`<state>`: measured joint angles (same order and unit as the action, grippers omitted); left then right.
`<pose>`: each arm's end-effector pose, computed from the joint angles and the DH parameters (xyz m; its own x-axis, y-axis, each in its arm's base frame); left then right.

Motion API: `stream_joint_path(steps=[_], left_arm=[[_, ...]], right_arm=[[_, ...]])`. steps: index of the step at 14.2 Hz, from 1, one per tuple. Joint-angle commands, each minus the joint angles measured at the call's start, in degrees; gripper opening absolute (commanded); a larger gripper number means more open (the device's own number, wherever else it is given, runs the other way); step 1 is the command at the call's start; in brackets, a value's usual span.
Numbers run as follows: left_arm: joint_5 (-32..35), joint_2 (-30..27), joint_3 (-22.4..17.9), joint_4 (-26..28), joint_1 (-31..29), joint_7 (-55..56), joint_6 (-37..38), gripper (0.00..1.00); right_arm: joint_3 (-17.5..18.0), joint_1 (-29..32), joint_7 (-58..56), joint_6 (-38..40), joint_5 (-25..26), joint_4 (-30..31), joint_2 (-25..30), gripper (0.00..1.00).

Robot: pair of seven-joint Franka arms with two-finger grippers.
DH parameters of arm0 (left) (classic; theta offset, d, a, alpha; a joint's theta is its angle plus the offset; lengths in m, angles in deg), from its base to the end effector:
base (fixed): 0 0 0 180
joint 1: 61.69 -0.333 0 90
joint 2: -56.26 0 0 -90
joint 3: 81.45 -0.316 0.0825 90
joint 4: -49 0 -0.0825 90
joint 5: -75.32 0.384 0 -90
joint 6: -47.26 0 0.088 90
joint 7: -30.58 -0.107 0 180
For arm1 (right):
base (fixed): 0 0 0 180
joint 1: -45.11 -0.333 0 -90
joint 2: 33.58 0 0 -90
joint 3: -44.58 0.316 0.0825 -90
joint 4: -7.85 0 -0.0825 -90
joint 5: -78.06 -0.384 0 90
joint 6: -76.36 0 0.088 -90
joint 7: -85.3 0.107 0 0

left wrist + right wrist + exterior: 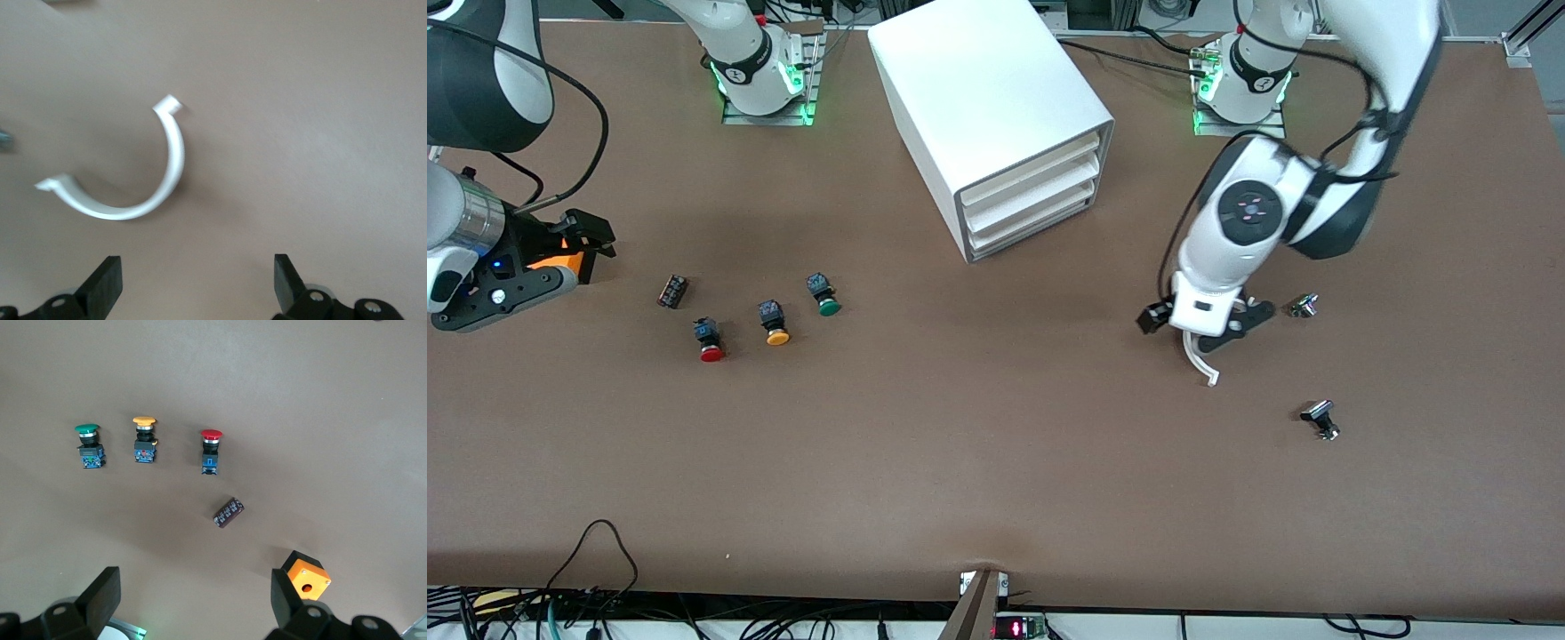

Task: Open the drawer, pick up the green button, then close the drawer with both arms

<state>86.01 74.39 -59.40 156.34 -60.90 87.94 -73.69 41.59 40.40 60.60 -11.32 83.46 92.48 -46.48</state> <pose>0.5766 -0.2194 0.3514 0.8697 0.4936 0.0031 0.4927 -0.8678 -0.0648 0.6108 0.0111 0.5344 0.8768 0.4379 -0.1988 0.4511 -0.8922 0.0240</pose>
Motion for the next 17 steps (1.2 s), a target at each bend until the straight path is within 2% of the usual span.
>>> stream_joint_path(steps=[1, 3, 6, 9, 11, 16, 17], left_arm=[[-1.0, -4.1, 0.3, -3.6, -4.0, -10.3, 8.4, 1.00], [-1.8, -5.5, -1.3, -6.6, -5.4, -15.6, 14.1, 1.00], [-5.8, -6.6, -5.8, -13.5, -5.5, -24.5, 25.1, 1.00], [-6.6, -6.8, -10.1, -19.9, -5.4, -34.4, 31.7, 1.00], [-6.6, -7.4, -12.3, -22.0, -5.3, -40.3, 33.8, 1.00], [-8.3, -10.2, -16.9, -22.8, -4.7, -49.3, 34.6, 1.00], [-8.7, -11.0, -18.3, -22.4, -4.1, -50.5, 34.5, 1.00]], right_arm=[[0.3, 0.0, 0.8, 1.0, 0.2, -0.7, 0.2, 1.00], [0.3, 0.1, 0.8, 1.0, 0.2, -0.8, 0.3, 1.00], [0.0, 0.1, 0.8, 1.1, 0.1, -0.8, 0.4, 1.00], [-0.1, 0.1, 0.8, 1.0, 0.1, -0.8, 0.4, 1.00], [-0.3, 0.1, 0.7, 1.0, -0.7, -0.9, 0.4, 1.00], [-1.1, 0.5, 1.8, 0.5, -2.9, -1.0, 0.4, 1.00], [-1.8, 0.5, 4.5, 0.5, -4.5, -1.0, 0.4, 1.00]])
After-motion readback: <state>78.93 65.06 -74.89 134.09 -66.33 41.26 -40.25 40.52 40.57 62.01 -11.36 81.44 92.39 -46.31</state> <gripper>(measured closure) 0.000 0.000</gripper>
